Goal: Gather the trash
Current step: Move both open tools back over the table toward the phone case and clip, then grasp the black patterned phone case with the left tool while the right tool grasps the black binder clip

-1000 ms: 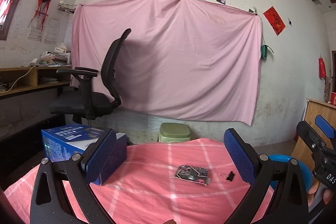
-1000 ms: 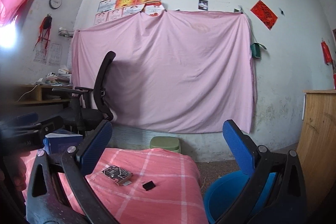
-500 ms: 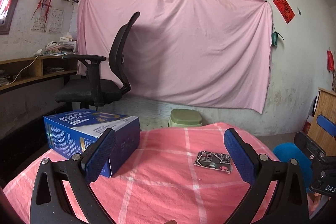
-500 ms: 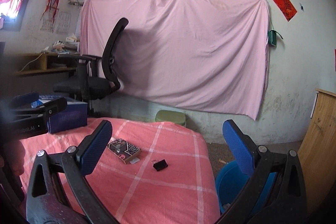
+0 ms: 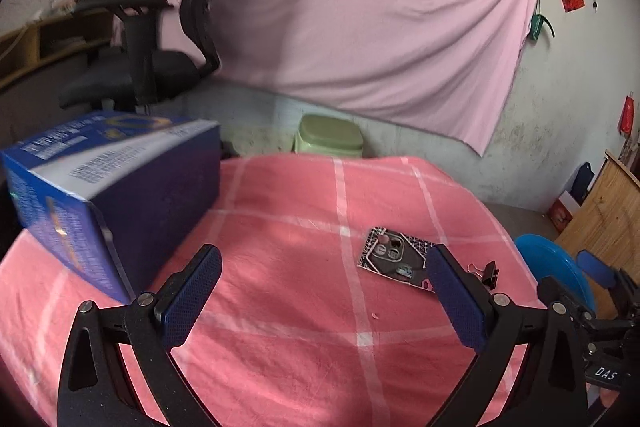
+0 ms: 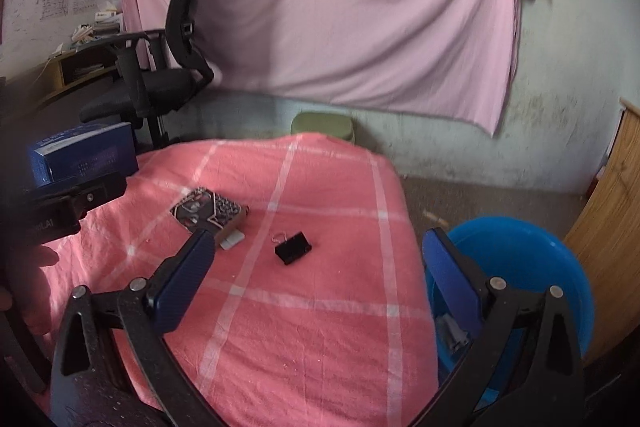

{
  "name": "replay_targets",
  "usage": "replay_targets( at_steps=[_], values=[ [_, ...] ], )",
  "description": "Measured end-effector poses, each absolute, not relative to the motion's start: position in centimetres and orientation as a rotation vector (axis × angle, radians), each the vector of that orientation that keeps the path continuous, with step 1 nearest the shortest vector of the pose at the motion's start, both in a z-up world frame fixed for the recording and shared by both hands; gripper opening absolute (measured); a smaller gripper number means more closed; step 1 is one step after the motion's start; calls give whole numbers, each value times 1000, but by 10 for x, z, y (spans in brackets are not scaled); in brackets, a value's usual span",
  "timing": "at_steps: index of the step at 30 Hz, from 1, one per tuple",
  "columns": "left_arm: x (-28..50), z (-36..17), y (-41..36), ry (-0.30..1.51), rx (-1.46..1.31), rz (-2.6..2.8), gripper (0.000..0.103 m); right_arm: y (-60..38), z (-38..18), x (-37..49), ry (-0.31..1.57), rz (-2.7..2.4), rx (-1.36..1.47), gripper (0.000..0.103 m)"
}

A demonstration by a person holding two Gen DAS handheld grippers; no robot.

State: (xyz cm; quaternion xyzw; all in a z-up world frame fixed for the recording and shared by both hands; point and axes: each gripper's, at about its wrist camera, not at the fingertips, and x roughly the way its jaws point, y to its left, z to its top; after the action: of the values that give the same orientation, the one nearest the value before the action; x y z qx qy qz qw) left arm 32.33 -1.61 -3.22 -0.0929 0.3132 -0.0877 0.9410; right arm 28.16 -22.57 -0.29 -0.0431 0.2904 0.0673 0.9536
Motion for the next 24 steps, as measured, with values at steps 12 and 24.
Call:
replay_targets(
  at_steps=[12,24],
  values=[
    [362,-47,-21,787,-221,-263,86,-221,-36,340,853,215,-78,77],
    [368,-53,-65,842,-94,-435,86,-243,-33,339,856,227,34,35]
  ],
)
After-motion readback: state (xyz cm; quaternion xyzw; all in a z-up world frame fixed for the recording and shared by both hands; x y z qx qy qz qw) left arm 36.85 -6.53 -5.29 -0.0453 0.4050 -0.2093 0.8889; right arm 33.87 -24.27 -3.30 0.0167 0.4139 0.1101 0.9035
